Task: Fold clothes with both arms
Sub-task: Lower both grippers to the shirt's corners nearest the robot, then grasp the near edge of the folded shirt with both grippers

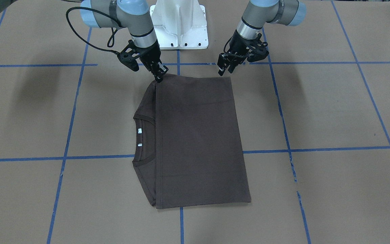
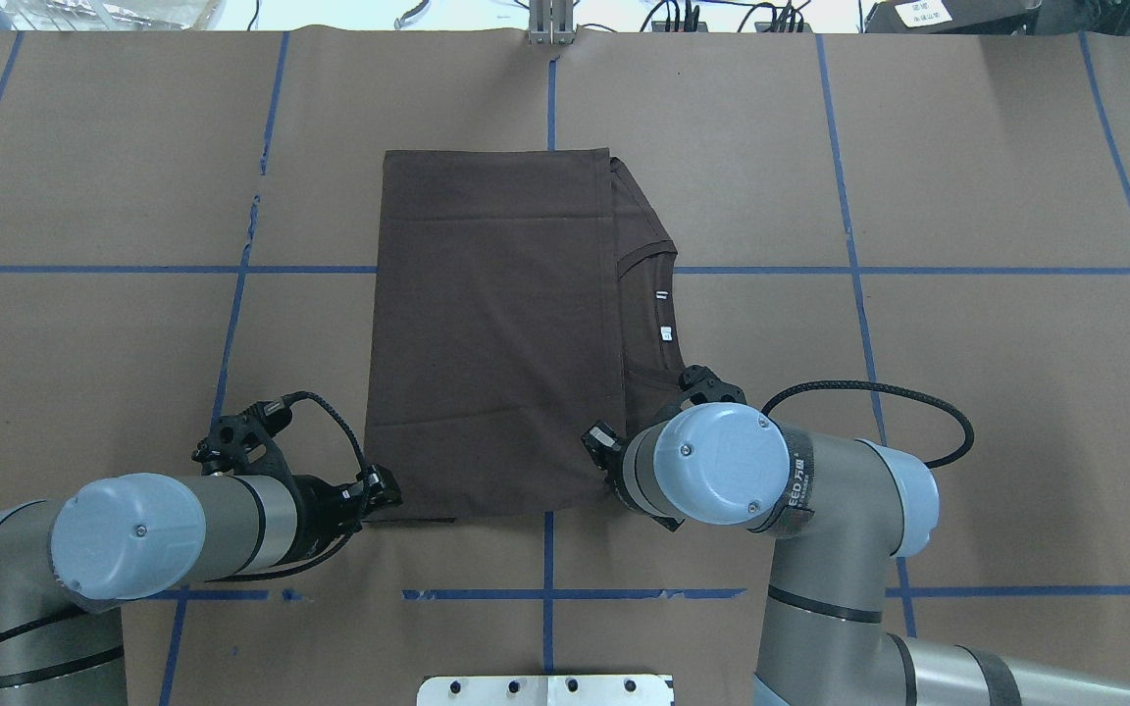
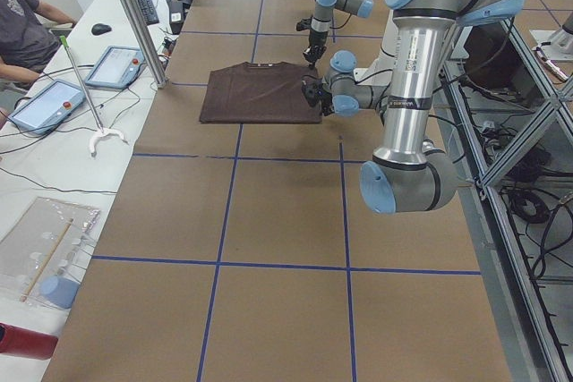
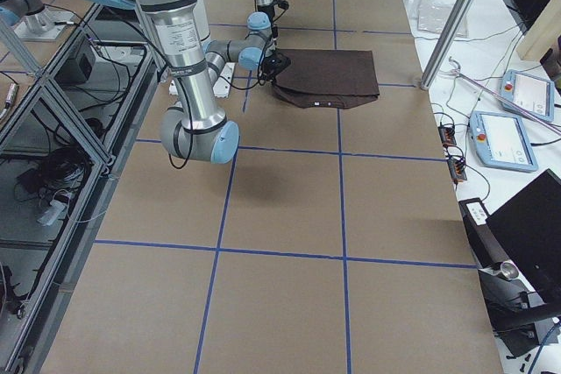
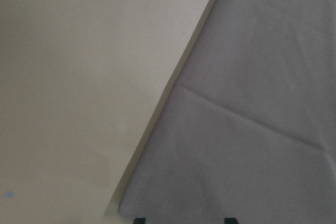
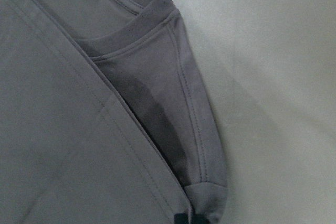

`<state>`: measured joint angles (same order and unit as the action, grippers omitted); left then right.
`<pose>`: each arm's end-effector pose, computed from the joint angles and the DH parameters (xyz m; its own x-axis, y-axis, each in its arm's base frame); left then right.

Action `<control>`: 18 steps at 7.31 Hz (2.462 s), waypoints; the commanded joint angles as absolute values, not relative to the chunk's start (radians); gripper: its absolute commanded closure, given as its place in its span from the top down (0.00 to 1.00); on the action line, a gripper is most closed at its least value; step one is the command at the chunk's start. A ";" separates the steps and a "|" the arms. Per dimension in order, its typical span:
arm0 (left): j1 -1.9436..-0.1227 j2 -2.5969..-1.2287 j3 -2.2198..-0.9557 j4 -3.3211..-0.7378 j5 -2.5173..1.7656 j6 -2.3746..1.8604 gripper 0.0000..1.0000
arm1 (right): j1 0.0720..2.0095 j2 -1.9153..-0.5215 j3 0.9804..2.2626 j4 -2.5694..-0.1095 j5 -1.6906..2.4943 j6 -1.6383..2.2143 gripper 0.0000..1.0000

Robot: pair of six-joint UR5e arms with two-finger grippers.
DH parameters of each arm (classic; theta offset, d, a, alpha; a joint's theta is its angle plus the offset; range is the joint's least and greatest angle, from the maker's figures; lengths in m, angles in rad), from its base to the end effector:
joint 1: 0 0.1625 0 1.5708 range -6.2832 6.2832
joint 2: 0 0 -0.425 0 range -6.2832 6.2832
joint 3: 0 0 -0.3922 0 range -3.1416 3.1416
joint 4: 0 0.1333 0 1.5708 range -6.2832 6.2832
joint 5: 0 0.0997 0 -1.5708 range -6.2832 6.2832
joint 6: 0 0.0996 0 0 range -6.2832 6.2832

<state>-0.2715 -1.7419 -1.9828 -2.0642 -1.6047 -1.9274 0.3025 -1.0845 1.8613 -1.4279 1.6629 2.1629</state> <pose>0.4803 -0.2686 0.3248 0.3447 -0.4581 -0.8193 0.3838 0.8653 -0.3224 -0.5526 -0.3025 0.2441 0.3535 0.6925 0.6289 -0.5111 0.7061 -0.4902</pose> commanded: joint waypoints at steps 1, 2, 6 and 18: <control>-0.268 -1.744 -1.967 -2.042 -1.600 -1.922 0.59 | 0.304 -1.085 1.862 -1.428 1.663 2.163 0.00; -0.267 -1.746 -1.951 -2.042 -1.597 -1.922 0.59 | 0.305 -1.085 1.862 -1.428 1.663 2.161 0.00; -0.264 -1.755 -1.921 -2.040 -1.577 -1.919 0.55 | 0.305 -1.086 1.868 -1.428 1.664 2.161 0.00; -0.218 -1.834 -2.280 -1.741 -1.630 -1.996 0.00 | 0.237 -1.183 2.122 -1.600 1.660 2.169 0.00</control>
